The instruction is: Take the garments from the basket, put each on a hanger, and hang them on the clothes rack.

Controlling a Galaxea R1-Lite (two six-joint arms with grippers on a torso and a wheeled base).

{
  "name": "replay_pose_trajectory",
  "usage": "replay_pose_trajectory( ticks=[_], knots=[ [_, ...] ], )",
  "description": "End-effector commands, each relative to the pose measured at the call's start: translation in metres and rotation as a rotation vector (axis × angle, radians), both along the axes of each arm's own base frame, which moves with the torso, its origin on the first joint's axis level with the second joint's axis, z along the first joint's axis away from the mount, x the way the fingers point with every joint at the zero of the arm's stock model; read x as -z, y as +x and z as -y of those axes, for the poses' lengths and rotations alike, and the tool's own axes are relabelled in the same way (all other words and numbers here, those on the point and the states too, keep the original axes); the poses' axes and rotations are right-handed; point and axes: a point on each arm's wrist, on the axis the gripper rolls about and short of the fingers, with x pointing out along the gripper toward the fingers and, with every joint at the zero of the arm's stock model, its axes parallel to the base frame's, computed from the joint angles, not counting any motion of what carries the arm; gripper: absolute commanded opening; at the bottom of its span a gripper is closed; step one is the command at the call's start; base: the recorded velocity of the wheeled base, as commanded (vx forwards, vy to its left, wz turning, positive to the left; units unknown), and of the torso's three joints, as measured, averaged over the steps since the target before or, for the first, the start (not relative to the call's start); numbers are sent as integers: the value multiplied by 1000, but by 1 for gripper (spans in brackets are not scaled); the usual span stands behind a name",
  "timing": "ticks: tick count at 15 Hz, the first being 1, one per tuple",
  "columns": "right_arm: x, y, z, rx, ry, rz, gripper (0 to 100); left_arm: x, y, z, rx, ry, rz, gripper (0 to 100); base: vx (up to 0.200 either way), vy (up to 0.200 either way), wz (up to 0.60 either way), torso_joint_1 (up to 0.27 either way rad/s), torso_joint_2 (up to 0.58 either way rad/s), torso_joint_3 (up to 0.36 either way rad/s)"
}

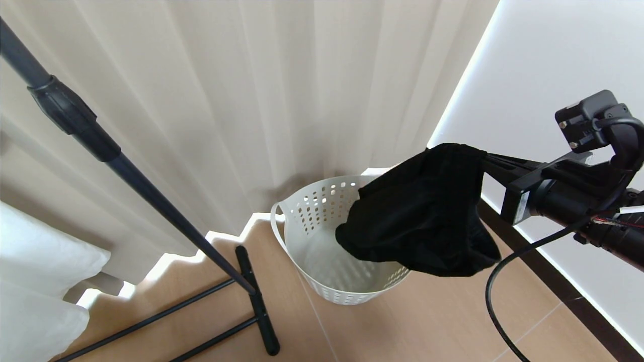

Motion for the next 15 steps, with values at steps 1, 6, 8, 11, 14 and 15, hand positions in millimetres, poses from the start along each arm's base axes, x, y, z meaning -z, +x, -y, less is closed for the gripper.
replay_pose_trajectory(
  ticks=[1,6,8,11,14,15],
  knots=[
    [-7,-11,5,-3,17,33,0,0,0,0,1,-2,1,100,0,0,0,2,-2,105],
    [-6,-9,4,-1,17,33,0,0,0,0,1,-1,1,100,0,0,0,0,1,183],
    [-6,-10,4,-3,18,33,0,0,0,0,1,-1,1,100,0,0,0,2,7,210],
    [-4,-10,5,-3,16,27,0,0,0,0,1,-2,1,100,0,0,0,2,-107,94],
    [-3,-10,5,-3,13,25,0,0,0,0,1,-2,1,100,0,0,0,28,-365,-129],
    [-3,-10,5,-1,13,25,0,0,0,0,1,-2,1,100,0,0,0,66,-432,-154]
  ],
)
